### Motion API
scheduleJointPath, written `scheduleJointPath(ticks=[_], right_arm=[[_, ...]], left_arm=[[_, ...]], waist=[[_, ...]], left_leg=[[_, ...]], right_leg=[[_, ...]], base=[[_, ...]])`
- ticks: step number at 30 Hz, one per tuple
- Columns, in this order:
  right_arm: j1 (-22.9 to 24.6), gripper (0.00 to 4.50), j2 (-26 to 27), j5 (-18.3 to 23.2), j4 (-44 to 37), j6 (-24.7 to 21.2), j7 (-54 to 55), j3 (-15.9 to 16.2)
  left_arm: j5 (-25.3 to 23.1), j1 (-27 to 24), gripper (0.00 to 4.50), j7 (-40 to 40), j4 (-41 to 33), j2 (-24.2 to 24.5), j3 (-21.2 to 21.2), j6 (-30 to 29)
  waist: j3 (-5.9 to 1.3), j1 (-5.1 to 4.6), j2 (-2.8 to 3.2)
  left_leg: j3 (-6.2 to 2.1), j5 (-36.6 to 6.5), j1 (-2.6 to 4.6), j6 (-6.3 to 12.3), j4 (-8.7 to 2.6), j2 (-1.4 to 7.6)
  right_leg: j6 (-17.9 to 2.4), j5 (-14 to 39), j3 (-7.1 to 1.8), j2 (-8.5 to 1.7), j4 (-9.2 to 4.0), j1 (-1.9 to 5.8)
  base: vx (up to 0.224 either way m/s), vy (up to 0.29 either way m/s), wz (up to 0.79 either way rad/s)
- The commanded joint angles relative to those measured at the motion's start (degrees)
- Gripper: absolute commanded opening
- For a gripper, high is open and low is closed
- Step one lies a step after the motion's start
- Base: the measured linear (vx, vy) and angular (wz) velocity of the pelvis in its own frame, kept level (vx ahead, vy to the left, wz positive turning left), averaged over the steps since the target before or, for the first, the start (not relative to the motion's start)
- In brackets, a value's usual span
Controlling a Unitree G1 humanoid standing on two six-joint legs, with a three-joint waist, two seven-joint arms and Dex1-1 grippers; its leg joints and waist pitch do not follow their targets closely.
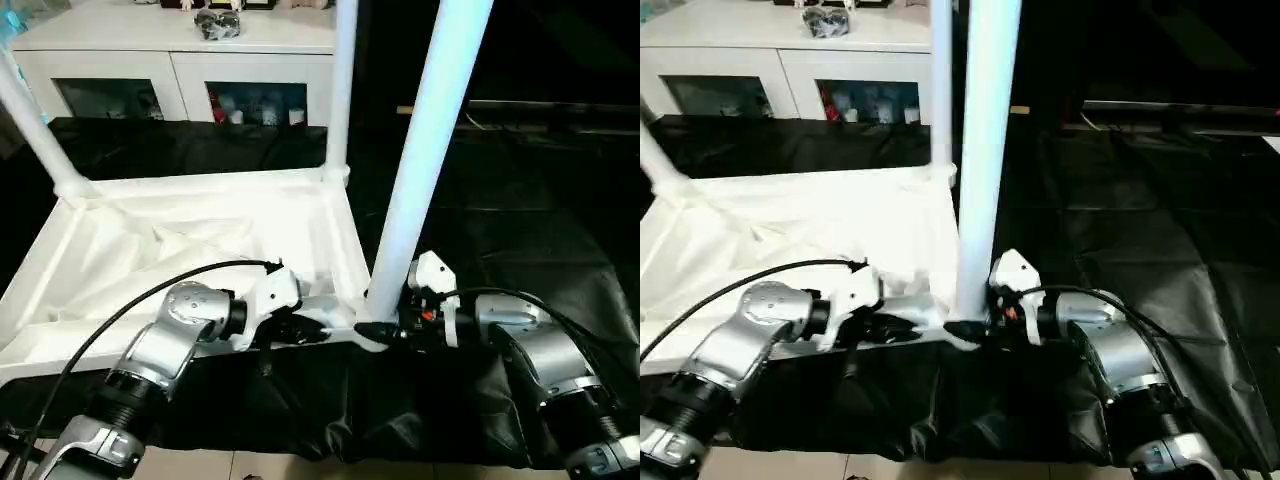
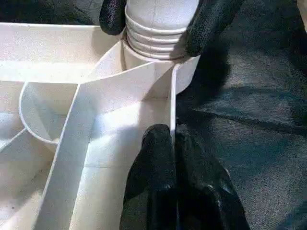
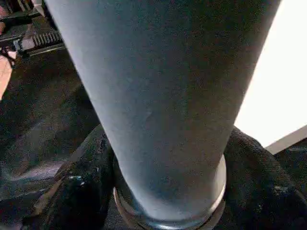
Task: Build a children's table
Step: Rotate leg to tighten
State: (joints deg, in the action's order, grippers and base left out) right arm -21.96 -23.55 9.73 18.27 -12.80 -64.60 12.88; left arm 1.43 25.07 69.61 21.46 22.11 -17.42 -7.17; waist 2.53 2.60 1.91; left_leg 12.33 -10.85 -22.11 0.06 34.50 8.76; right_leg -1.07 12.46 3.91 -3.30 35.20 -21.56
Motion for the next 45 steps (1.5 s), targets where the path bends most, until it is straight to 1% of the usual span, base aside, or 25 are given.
scheduleJointPath(ticks=[1, 4, 7, 8, 10, 11, 12, 13, 14, 15, 16, 17, 18, 19, 22, 23, 25, 26, 27, 28, 29, 33, 39, 44, 45], right_arm=[[0.9, 2.78, 0.2, 0.6, -1.8, -0.7, -1.9, 1.7], [1.4, 2.72, 0.8, 0.2, -2.3, -1.0, -1.4, 2.1], [1.7, 2.7, 4.6, -0.5, -0.6, -1.1, 5.2, 0.8], [1.5, 2.69, 5.5, -1.1, 0.2, -1.0, 7.6, 0.5], [1.3, 2.69, 6.1, -1.6, 0.7, -0.9, 9.2, 0.3], [0.6, 2.69, 8.8, -2.9, 3.3, -0.6, 15.1, -0.7], [0.1, 2.69, 10.9, -4.1, 5.4, -0.2, 20.2, -1.5], [0.1, 2.68, 10.9, -4.1, 5.4, -0.2, 20.2, -1.5], [-0.8, 2.68, 14.0, -5.4, 8.1, -0.1, 27.2, -2.8], [-1.7, 2.68, 16.8, -5.8, 10.3, -0.7, 32.7, -4.0], [-1.8, 2.68, 16.9, -5.9, 10.4, -0.8, 33.1, -4.1], [-2.8, 2.68, 19.4, -6.2, 12.1, -1.1, 37.1, -4.9], [-2.8, 2.68, 19.4, -6.2, 12.1, -1.1, 37.1, -4.9], [-3.7, 2.68, 21.1, -6.7, 13.1, -0.4, 38.8, -4.8], [-5.0, 2.68, 22.6, -6.7, 14.2, 0.9, 40.5, -5.3], [-5.7, 3.24, 23.3, -6.3, 14.8, 1.6, 40.7, -5.8], [-6.7, 3.38, 24.0, -4.6, 15.1, 2.0, 39.1, -7.0], [-7.0, 3.38, 24.1, -4.2, 15.2, 2.2, 38.5, -7.3], [-7.0, 3.65, 23.7, -4.0, 14.9, 2.0, 37.4, -7.3], [-6.8, 3.65, 23.2, -4.0, 14.5, 1.8, 36.5, -7.0], [-6.7, 3.85, 22.4, -4.1, 14.1, 1.5, 35.0, -6.5], [-5.3, 3.98, 17.8, -5.7, 11.5, 2.2, 29.0, -3.4], [-3.4, 3.98, 10.3, -3.9, 7.0, 2.4, 16.1, -2.1], [-2.0, 3.98, 5.5, -1.5, 3.3, 1.1, 7.1, -1.2], [-1.8, 3.82, 5.1, -1.3, 2.8, 0.8, 6.3, -1.1]], left_arm=[[2.6, 0.1, 0.0, 0.4, -1.4, -0.9, 0.0, 1.0], [2.0, 0.5, 0.0, -1.4, -0.7, -1.8, 0.5, 1.5], [-0.2, 1.8, 0.0, -7.9, 1.5, -4.1, 1.4, 2.0], [-0.7, 2.2, 0.0, -9.4, 2.0, -4.7, 1.6, 2.0], [-1.0, 2.5, 0.0, -10.3, 2.3, -5.0, 1.7, 2.1], [-2.0, 3.8, 0.0, -14.8, 3.7, -6.8, 2.5, 0.3], [-2.6, 4.6, 0.0, -17.1, 4.7, -7.9, 2.7, -0.1], [-2.6, 4.6, 0.0, -17.1, 4.7, -7.9, 2.7, -0.1], [-3.6, 5.9, 0.0, -20.3, 6.2, -9.6, 2.7, -0.4], [-4.4, 6.9, 0.0, -23.1, 7.3, -11.3, 2.6, -0.8], [-4.5, 7.0, 0.0, -23.3, 7.4, -11.4, 2.6, -0.9], [-5.2, 7.9, 0.0, -25.8, 8.4, -13.1, 2.5, -1.4], [-5.2, 7.9, 0.0, -25.8, 8.4, -13.1, 2.5, -1.4], [-5.8, 8.4, 0.0, -27.6, 9.0, -14.5, 2.4, -1.6], [-6.4, 8.8, 0.0, -28.7, 9.3, -15.7, 2.0, -1.4], [-6.5, 8.9, 0.0, -28.9, 9.5, -16.1, 1.9, -1.1], [-6.2, 8.8, 0.0, -27.7, 9.4, -16.1, 1.7, 0.1], [-6.1, 8.7, 0.0, -27.2, 9.3, -16.1, 1.6, 0.5], [-5.7, 8.3, 0.0, -25.9, 8.8, -15.7, 1.5, 1.2], [-5.4, 8.0, 0.0, -24.9, 8.4, -15.3, 1.5, 1.7], [-5.1, 7.6, 0.0, -23.9, 7.9, -14.9, 1.6, 1.5], [-3.9, 5.9, 0.0, -19.8, 5.9, -12.8, 1.3, 1.6], [-1.9, 4.3, 0.0, -12.9, 4.3, -9.2, 1.1, 2.8], [-0.1, 3.3, 0.0, -6.3, 2.8, -6.5, 1.3, 2.3], [0.0, 3.2, 0.0, -5.7, 2.6, -6.2, 1.2, 2.1]], waist=[[-2.99, -0.04, -0.92], [-2.95, -0.01, -0.97], [-2.9, -0.01, -1.04], [-2.87, -0.15, -1.24], [-2.72, -0.34, -1.16], [-2.75, -0.53, -1.3], [-2.66, -0.84, -1.2], [-2.64, -1.03, -1.16], [-2.65, -1.31, -1.23], [-2.66, -1.33, -0.96], [-2.58, -1.57, -0.95], [-2.82, -1.59, -1.07], [-2.77, -1.66, -0.89], [-2.91, -1.63, -0.77], [-3.06, -1.63, -0.81], [-3.12, -1.51, -0.73], [-3.23, -1.54, -0.77], [-3.31, -1.49, -0.76], [-3.34, -1.48, -0.73], [-3.33, -1.43, -0.73], [-3.38, -1.4, -0.75], [-3.31, -1.23, -0.8], [-3.08, -0.77, -0.68], [-3.11, -0.38, -0.56], [-3.11, -0.43, -0.56]], left_leg=[[-2.94, -10.1, 1.38, 3.53, -4.02, 5.6], [-2.97, -10.3, 1.44, 3.43, -4.07, 5.67], [-2.99, -10.3, 1.43, 3.28, -4.13, 5.68], [-3.06, -11.4, 1.52, 2.45, -4.15, 5.53], [-3.11, -12.2, 1.58, 1.92, -4.23, 5.52], [-3.12, -12.8, 1.62, 1.43, -4.22, 5.47], [-3.2, -13.4, 1.76, 0.77, -4.31, 5.43], [-3.23, -13.9, 1.77, 0.4, -4.3, 5.33], [-3.46, -13.8, 1.35, 0.06, -4.49, 5.33], [-3.52, -13.9, 1.45, -0.16, -4.53, 5.44], [-3.4, -14.6, 1.71, -0.48, -4.6, 5.45], [-3.52, -15.0, 1.81, -0.95, -4.53, 5.36], [-3.52, -14.7, 1.69, -0.97, -4.59, 5.36], [-3.37, -14.1, 1.71, -0.55, -4.47, 5.4], [-3.22, -12.4, 1.45, 0.57, -4.34, 5.27], [-3.17, -11.4, 1.48, 1.08, -4.28, 5.35], [-3.12, -10.4, 1.32, 1.99, -4.17, 5.29], [-3.04, -9.5, 1.29, 2.55, -4.06, 5.28], [-3.06, -8.7, 1.19, 3.06, -4.04, 5.31], [-3.04, -8.6, 1.21, 3.31, -4.02, 5.29], [-2.97, -8.3, 1.22, 3.61, -3.93, 5.28], [-2.91, -7.6, 1.07, 4.64, -3.85, 5.39], [-2.95, -10.4, 1.34, 3.97, -4.01, 5.52], [-2.95, -10.5, 1.36, 3.75, -4.07, 5.68], [-2.92, -10.3, 1.31, 3.9, -4.11, 5.72]], right_leg=[[-12.6, 10.9, -3.79, -6.4, -4.64, 1.59], [-12.5, 11.3, -3.78, -6.39, -4.66, 1.51], [-12.3, 11.6, -3.88, -6.41, -4.76, 1.4], [-12.0, 13.7, -3.84, -6.55, -4.98, 1.43], [-11.7, 15.6, -3.86, -6.53, -5.18, 1.26], [-11.2, 17.0, -3.88, -6.52, -5.28, 1.25], [-11.1, 18.5, -3.91, -6.55, -5.44, 0.94], [-11.1, 19.3, -3.88, -6.52, -5.51, 0.9], [-10.4, 19.7, -3.79, -6.6, -5.52, 1.3], [-10.3, 19.6, -3.85, -6.62, -5.48, 1.15], [-10.4, 19.7, -3.91, -6.47, -5.61, 0.74], [-10.5, 19.5, -3.9, -6.61, -5.52, 0.94], [-10.6, 18.8, -3.94, -6.61, -5.51, 1.0], [-10.8, 16.2, -4.03, -6.61, -5.44, 1.05], [-11.3, 13.2, -4.02, -6.62, -5.23, 1.35], [-11.5, 11.5, -3.98, -6.56, -5.08, 1.34], [-12.1, 9.4, -3.93, -6.55, -4.82, 1.54], [-12.4, 8.2, -3.89, -6.5, -4.68, 1.58], [-12.6, 7.2, -3.86, -6.53, -4.55, 1.68], [-12.6, 7.0, -3.82, -6.48, -4.59, 1.66], [-12.8, 6.5, -3.79, -6.46, -4.5, 1.72], [-13.1, 5.2, -3.76, -6.45, -4.34, 1.83], [-12.2, 10.3, -3.71, -6.3, -4.86, 1.67], [-12.6, 9.4, -3.71, -6.3, -4.66, 1.7], [-12.7, 9.0, -3.72, -6.23, -4.59, 1.62]], base=[[0.0, 0.0, 0.0], [0.0, 0.0, 0.0], [0.0, 0.0, 0.0], [0.0, 0.0, 0.0], [0.0, 0.0, 0.0], [0.0, 0.0, 0.0], [0.0, 0.0, 0.0], [0.0, 0.0, 0.0], [0.0, 0.0, 0.0], [0.0, 0.0, 0.0], [0.0, 0.0, 0.0], [0.0, 0.0, 0.0], [0.0, 0.0, 0.0], [0.0, 0.0, 0.0], [0.0, 0.0, 0.0], [0.0, 0.0, 0.0], [0.0, 0.0, 0.0], [0.0, 0.0, 0.0], [0.0, 0.0, 0.0], [0.0, 0.0, 0.0], [0.0, 0.0, 0.0], [0.0, 0.0, 0.0], [0.0, 0.0, 0.0], [0.0, 0.0, 0.0], [0.0, 0.0, 0.0]])
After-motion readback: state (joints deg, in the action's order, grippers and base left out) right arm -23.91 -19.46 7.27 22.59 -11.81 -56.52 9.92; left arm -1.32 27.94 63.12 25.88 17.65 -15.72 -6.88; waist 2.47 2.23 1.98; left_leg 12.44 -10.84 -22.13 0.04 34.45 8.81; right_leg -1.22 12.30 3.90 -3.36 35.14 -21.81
